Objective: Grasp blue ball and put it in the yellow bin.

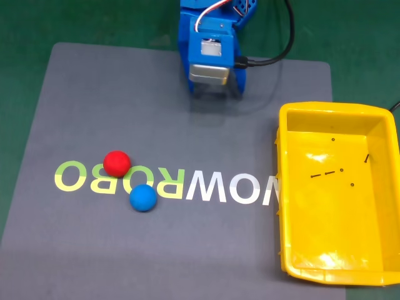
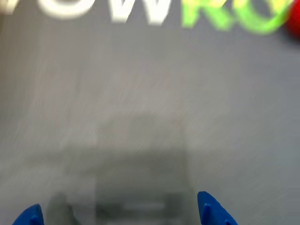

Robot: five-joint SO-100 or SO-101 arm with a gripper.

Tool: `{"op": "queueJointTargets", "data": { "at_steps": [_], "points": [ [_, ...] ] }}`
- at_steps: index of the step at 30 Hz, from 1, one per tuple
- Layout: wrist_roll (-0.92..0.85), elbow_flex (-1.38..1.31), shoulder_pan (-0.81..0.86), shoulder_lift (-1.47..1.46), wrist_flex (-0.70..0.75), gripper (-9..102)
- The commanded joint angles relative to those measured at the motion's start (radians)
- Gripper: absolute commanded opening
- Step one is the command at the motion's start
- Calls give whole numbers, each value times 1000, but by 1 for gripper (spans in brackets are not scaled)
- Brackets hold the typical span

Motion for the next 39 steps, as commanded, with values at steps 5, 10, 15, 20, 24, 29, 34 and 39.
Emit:
{"op": "queueJointTargets", "data": {
  "at_steps": [5,10,15,20,24,29,34,39],
  "points": [
    [-126,-40,104,-202,-405,36],
    [-160,-202,126,-431,-502,36],
    [-135,-399,120,-690,-552,36],
    [-114,-618,132,-953,-551,36],
    [-109,-787,150,-1150,-552,36],
    [-89,-980,156,-1373,-552,36],
    [-80,-1144,164,-1552,-552,35],
    [-81,-1304,176,-1707,-543,35]
  ]
}}
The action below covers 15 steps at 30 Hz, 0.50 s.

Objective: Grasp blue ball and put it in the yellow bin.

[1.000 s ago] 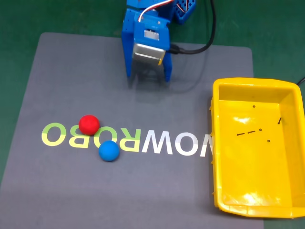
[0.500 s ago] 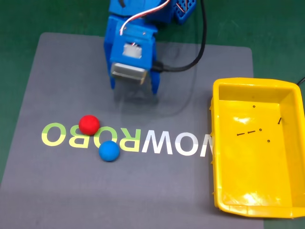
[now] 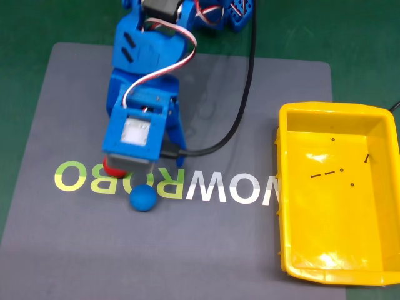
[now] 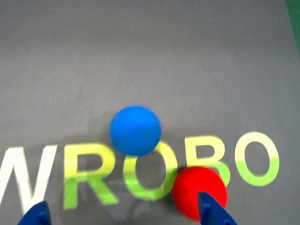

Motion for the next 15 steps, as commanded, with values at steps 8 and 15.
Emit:
{"op": "queueJointTargets", "data": {
  "at_steps": [8,15],
  "points": [
    [0,-304,32,-207,6,34],
    [-5,-344,23,-295,15,34]
  ]
}}
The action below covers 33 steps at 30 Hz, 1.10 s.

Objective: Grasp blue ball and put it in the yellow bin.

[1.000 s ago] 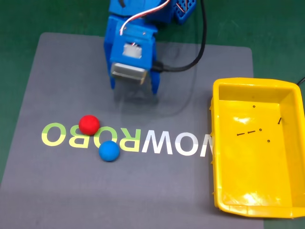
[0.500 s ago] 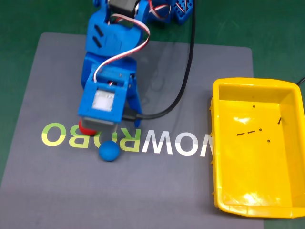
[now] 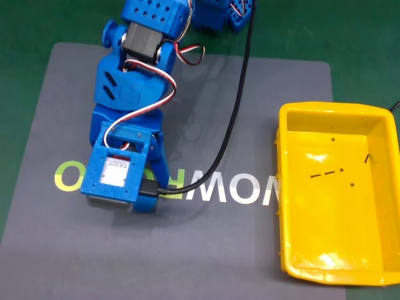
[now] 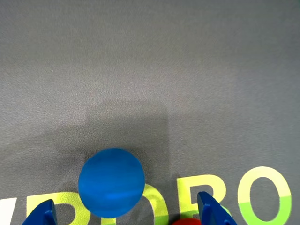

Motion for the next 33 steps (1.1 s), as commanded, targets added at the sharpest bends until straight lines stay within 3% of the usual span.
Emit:
{"op": "queueJointTargets", "data": {
  "at_steps": [1,13,20,24,33],
  "points": [
    [-5,-81,3,-9,2,34],
    [6,-132,-23,-91,2,32],
    [17,-141,-44,-107,3,23],
    [26,-141,-54,-110,6,12],
    [41,-150,-69,-120,14,4]
  ]
}}
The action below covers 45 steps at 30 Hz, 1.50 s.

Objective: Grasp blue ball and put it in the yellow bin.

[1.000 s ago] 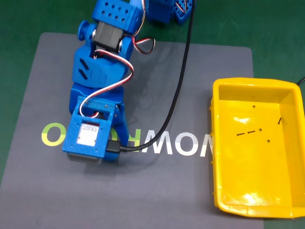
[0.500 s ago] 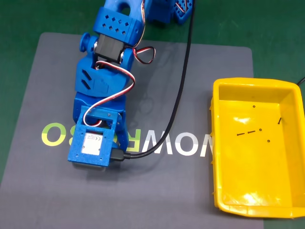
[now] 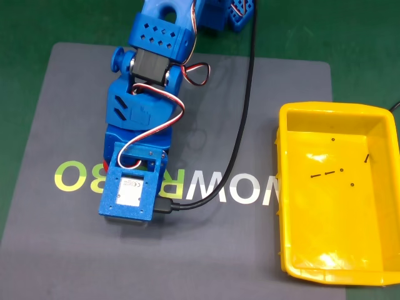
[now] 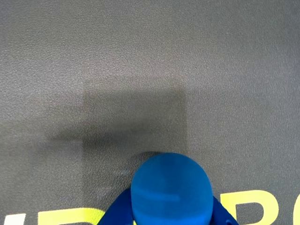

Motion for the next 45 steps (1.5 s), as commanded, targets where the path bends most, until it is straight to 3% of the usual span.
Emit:
{"op": "queueJointTargets", "data": {
  "at_steps": [1,13,31,41,43,45],
  "points": [
    [25,-83,-15,9,2,3],
    [163,-189,-152,184,2,4],
    [373,-183,-703,437,244,5],
    [393,-166,-787,408,278,5],
    [396,-166,-788,405,278,9],
    [393,-166,-788,402,281,22]
  ]
}}
